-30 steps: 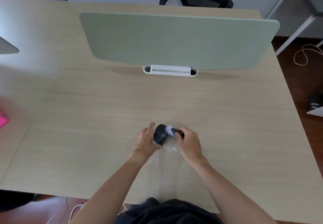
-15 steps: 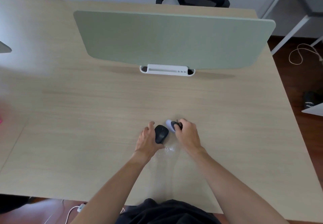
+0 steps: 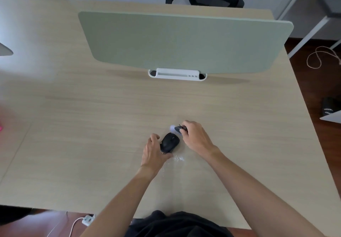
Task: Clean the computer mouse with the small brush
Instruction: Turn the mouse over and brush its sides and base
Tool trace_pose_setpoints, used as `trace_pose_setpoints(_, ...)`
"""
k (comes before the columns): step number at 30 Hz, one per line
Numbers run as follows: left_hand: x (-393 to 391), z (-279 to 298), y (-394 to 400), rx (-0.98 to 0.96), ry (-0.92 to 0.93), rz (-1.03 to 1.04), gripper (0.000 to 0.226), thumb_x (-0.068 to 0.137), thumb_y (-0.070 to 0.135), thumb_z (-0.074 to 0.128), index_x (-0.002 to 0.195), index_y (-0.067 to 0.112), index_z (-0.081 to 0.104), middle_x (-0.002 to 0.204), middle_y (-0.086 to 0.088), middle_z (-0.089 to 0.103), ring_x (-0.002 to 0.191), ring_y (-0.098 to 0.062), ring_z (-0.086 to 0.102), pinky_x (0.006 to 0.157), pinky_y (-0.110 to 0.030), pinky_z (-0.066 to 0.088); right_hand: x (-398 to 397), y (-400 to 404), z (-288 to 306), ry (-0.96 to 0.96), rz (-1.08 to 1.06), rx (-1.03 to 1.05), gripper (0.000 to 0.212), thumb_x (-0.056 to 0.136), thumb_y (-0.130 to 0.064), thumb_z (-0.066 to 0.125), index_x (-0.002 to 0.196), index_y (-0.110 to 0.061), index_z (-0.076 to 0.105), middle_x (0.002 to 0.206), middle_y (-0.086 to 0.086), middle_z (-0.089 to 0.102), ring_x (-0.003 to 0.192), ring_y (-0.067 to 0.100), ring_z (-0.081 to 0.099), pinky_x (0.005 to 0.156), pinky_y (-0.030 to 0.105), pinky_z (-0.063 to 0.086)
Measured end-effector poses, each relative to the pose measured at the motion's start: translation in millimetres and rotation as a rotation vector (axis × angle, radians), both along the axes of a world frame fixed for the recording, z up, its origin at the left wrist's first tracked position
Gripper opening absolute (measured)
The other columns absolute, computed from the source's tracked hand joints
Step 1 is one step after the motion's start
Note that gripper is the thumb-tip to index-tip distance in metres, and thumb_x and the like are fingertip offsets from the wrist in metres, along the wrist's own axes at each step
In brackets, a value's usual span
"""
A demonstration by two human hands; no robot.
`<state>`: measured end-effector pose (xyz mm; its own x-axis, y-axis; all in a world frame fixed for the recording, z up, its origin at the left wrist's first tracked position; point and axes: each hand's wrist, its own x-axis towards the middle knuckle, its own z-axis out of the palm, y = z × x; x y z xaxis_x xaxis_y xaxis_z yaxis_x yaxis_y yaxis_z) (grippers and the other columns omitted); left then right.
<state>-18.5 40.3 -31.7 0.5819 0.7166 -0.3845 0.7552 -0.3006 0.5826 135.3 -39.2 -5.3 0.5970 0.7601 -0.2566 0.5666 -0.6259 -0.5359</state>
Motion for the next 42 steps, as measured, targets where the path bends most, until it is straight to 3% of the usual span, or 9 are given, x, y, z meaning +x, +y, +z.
trace_pose_setpoints(5,-0.6,-1.6,2.2,-0.051,-0.046,0.037,0.076,0.062,0.027,0.086,0.120,0.016,0.037,0.103,0.003,0.045,0.094,-0.020,0.046,0.075,-0.026,0.037,-4.9,-23.6,0.4,0.149,-0.080,-0.117,0.023,0.071,-0.008,0.047,0.061,-0.016,0.027,0.061,0.003,0.027,0.059,0.023,0.019,0.049,0.029,0.018)
trace_pose_setpoints(12,-1.5,-2.4,2.3,-0.044,-0.054,0.041,0.080,0.062,0.026,0.088,0.122,0.015,0.036,0.101,0.001,0.045,0.093,-0.020,0.043,0.075,-0.026,0.036,-12.1,-10.9,-1.8,0.160,-0.222,-0.036,0.032,0.086,-0.014,0.051,0.059,-0.012,0.033,0.056,0.004,0.036,0.057,0.028,0.031,0.049,0.032,0.025)
trace_pose_setpoints(16,-0.4,-3.7,2.8,-0.051,-0.072,0.035,0.081,0.062,0.026,0.088,0.124,0.015,0.036,0.100,0.001,0.048,0.092,-0.020,0.045,0.074,-0.025,0.036,-21.8,-15.8,5.1,0.252,-0.137,-0.075,0.024,0.051,-0.008,0.042,0.055,-0.017,0.020,0.053,-0.001,0.019,0.061,0.022,0.014,0.050,0.034,0.010)
trace_pose_setpoints(19,0.2,-5.3,4.0,-0.047,-0.068,0.021,0.085,0.063,0.024,0.088,0.128,0.015,0.034,0.102,-0.003,0.051,0.090,-0.021,0.046,0.073,-0.025,0.037,-11.6,-10.6,4.9,0.287,-0.164,-0.005,0.028,0.050,-0.006,0.044,0.053,-0.017,0.018,0.055,-0.001,0.016,0.064,0.020,0.015,0.054,0.036,0.011)
trace_pose_setpoints(25,1.3,-4.3,3.4,-0.049,-0.121,0.028,0.097,0.061,0.032,0.089,0.134,0.014,0.028,0.103,-0.003,0.057,0.097,-0.022,0.055,0.076,-0.024,0.040,-25.3,11.6,4.7,0.435,-0.262,0.068,0.012,0.070,-0.010,0.066,0.063,-0.005,0.059,0.053,0.011,0.058,0.044,0.020,0.054,0.043,0.024,0.048)
trace_pose_setpoints(27,1.8,-5.9,3.0,-0.047,-0.132,0.027,0.099,0.059,0.034,0.089,0.133,0.012,0.027,0.094,0.001,0.061,0.092,-0.021,0.060,0.073,-0.022,0.043,-36.9,19.0,2.2,0.510,-0.216,0.029,0.012,0.069,-0.008,0.068,0.070,0.003,0.062,0.056,0.020,0.061,0.044,0.019,0.056,0.043,0.032,0.053)
trace_pose_setpoints(34,2.3,-3.4,5.2,-0.025,-0.070,0.006,0.095,0.063,0.021,0.088,0.136,0.014,0.028,0.109,-0.010,0.057,0.099,-0.027,0.055,0.076,-0.025,0.039,-16.1,27.1,12.6,0.233,-0.312,0.123,0.033,0.066,-0.005,0.057,0.053,-0.016,0.029,0.052,-0.001,0.025,0.054,0.019,0.019,0.045,0.030,0.018)
trace_pose_setpoints(39,4.6,-3.4,4.3,0.029,-0.041,-0.020,0.083,0.066,0.033,0.082,0.131,0.013,0.033,0.107,-0.012,0.059,0.098,-0.031,0.058,0.076,-0.032,0.047,-31.2,-2.2,5.7,0.432,-0.092,0.085,0.008,0.074,-0.011,0.069,0.068,-0.007,0.066,0.058,0.009,0.059,0.050,0.016,0.049,0.051,0.028,0.039)
trace_pose_setpoints(42,1.3,-5.5,3.9,0.097,-0.013,-0.111,0.083,0.069,0.042,0.079,0.131,0.012,0.034,0.108,-0.012,0.060,0.099,-0.031,0.060,0.080,-0.034,0.049,-32.4,-20.1,-6.5,0.385,-0.060,0.098,0.003,0.079,-0.012,0.071,0.076,-0.011,0.070,0.069,0.012,0.067,0.057,0.015,0.051,0.055,0.028,0.042)
